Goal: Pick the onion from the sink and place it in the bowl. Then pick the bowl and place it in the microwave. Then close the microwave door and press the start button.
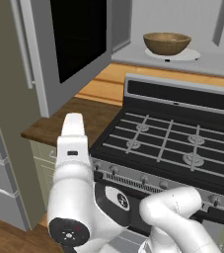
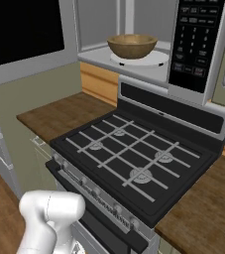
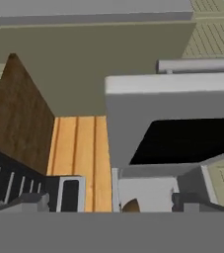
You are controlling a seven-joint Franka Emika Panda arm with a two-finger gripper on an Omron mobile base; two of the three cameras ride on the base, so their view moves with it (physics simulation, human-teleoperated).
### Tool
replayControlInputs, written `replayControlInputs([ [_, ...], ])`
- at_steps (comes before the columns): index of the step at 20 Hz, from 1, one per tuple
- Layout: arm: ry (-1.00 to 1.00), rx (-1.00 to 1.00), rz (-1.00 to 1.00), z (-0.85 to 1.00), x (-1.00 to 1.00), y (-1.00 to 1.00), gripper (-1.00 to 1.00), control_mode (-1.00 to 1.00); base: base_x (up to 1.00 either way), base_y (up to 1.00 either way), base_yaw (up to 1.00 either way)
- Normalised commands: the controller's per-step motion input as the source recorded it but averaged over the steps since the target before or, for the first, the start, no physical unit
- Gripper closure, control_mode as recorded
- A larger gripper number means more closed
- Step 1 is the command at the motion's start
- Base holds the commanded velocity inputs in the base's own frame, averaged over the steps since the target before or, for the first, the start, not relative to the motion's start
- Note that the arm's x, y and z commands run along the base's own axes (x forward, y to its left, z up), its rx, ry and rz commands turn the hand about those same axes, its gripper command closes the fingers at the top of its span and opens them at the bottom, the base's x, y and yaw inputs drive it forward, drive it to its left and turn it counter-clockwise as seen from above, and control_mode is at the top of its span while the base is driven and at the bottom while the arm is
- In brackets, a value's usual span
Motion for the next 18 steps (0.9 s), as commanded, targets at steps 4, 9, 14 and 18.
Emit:
replayControlInputs([
  [4,-0.06,-0.12,-0.05,-0.12,0.04,0.65,-1.00,-1.00,0.00,0.00,0.00],
  [9,-0.03,-0.12,-0.09,-0.23,0.52,0.69,-1.00,-1.00,0.00,0.00,0.00],
  [14,0.00,-0.03,-0.09,-0.26,0.90,0.56,-1.00,-1.00,0.00,0.00,0.00],
  [18,0.00,-0.02,-0.10,-0.20,0.76,0.75,-1.00,-1.00,0.00,0.00,0.00],
])
